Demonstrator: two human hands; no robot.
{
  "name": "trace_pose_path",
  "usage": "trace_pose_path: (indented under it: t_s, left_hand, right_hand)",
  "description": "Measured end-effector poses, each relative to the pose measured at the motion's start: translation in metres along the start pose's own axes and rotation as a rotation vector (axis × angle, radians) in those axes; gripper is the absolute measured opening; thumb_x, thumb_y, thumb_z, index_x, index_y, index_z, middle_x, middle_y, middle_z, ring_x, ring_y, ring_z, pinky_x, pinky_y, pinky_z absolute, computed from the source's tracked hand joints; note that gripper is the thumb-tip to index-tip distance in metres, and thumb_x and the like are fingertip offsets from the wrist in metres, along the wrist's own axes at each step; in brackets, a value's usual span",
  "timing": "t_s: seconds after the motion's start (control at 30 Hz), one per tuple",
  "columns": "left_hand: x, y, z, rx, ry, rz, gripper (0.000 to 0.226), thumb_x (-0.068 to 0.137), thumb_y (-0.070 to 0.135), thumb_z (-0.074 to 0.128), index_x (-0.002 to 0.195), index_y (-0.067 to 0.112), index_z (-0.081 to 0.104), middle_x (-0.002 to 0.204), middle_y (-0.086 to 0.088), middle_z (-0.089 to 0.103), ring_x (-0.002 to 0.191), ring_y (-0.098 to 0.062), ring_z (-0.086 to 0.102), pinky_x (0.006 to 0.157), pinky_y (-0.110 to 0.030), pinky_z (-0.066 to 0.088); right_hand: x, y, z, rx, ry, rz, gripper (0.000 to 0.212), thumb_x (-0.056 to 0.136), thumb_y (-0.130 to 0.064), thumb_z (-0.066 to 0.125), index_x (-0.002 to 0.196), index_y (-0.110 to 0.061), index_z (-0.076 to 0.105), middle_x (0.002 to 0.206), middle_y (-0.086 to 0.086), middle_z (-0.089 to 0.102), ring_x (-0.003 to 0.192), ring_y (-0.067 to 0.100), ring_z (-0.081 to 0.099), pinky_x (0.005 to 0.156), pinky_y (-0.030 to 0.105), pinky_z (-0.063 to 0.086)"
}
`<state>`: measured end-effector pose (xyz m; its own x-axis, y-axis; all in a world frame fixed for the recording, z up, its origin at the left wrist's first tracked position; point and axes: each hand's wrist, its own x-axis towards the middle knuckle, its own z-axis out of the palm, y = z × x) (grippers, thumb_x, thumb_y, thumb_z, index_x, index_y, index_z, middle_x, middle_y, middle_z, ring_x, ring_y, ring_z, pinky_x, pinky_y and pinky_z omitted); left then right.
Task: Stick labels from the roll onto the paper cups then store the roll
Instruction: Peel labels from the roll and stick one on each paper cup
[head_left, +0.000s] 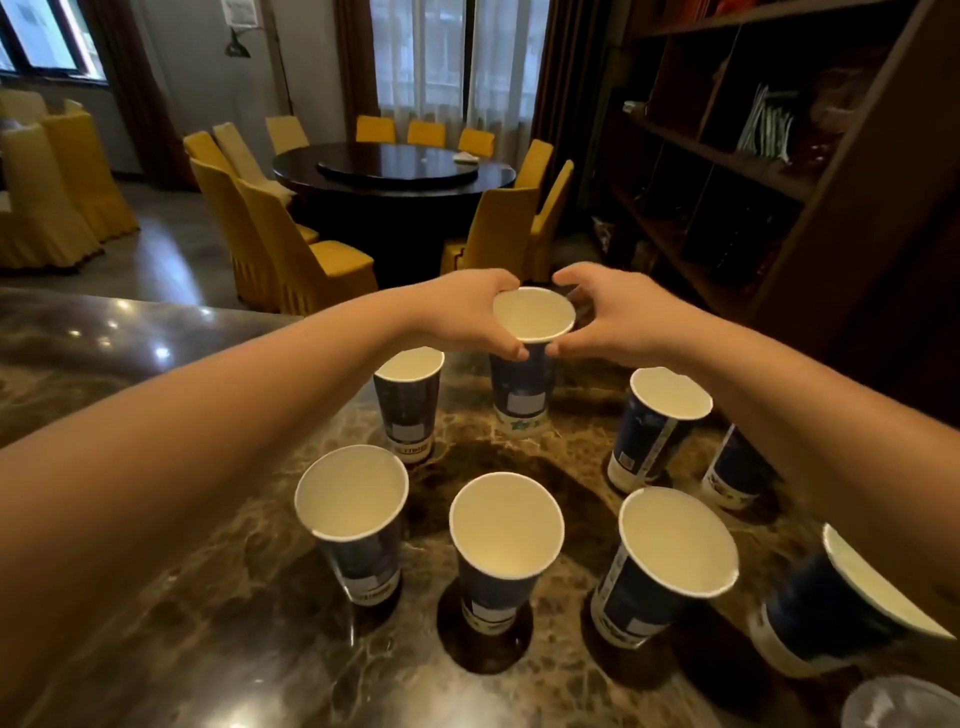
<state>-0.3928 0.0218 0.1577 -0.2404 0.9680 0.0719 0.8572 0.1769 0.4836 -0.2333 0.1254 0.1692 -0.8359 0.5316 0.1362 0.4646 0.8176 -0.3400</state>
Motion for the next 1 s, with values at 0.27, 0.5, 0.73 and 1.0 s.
trace_pose_path:
  t_s: [0.27,0.5,0.73,1.0]
  left_hand:
    - [0.042,-0.026,0.043,0.158,-0.187,-0.089,0.082,0.075,0.044,0.079,0.141,0.017,0.037,0.134,-0.005,0.052,0.116,-0.022,0.050,0.099,-0.034,0.045]
    - [0.048,-0.030,0.058,0.215,-0.249,-0.112,0.085,0.076,0.044,0.078,0.143,0.018,0.033,0.141,-0.006,0.049,0.124,-0.024,0.049,0.098,-0.033,0.042]
    - [0.047,-0.022,0.062,0.293,-0.235,-0.094,0.090,0.074,0.047,0.078,0.145,0.017,0.031,0.146,-0.007,0.046,0.131,-0.026,0.045,0.104,-0.039,0.039]
    - [0.016,0.005,0.033,0.369,-0.127,-0.119,0.101,0.080,0.070,0.057,0.154,0.018,0.013,0.161,-0.005,0.024,0.145,-0.030,0.027,0.113,-0.056,0.025]
  right_hand:
    - [0.044,0.029,0.045,-0.177,-0.242,0.072,0.068,0.072,-0.049,0.079,0.125,-0.019,0.050,0.114,0.001,0.059,0.097,0.018,0.056,0.082,0.032,0.053]
    - [0.049,0.041,0.065,-0.191,-0.314,0.101,0.076,0.070,-0.046,0.081,0.129,-0.018,0.043,0.119,0.003,0.056,0.103,0.020,0.055,0.089,0.037,0.053]
    - [0.043,0.049,0.068,-0.189,-0.326,0.126,0.091,0.069,-0.039,0.084,0.138,-0.018,0.030,0.133,0.007,0.054,0.115,0.025,0.056,0.088,0.034,0.053]
    - [0.007,0.040,0.032,-0.222,-0.322,0.061,0.102,0.076,-0.052,0.074,0.153,-0.024,0.012,0.158,0.004,0.029,0.141,0.026,0.035,0.109,0.038,0.036]
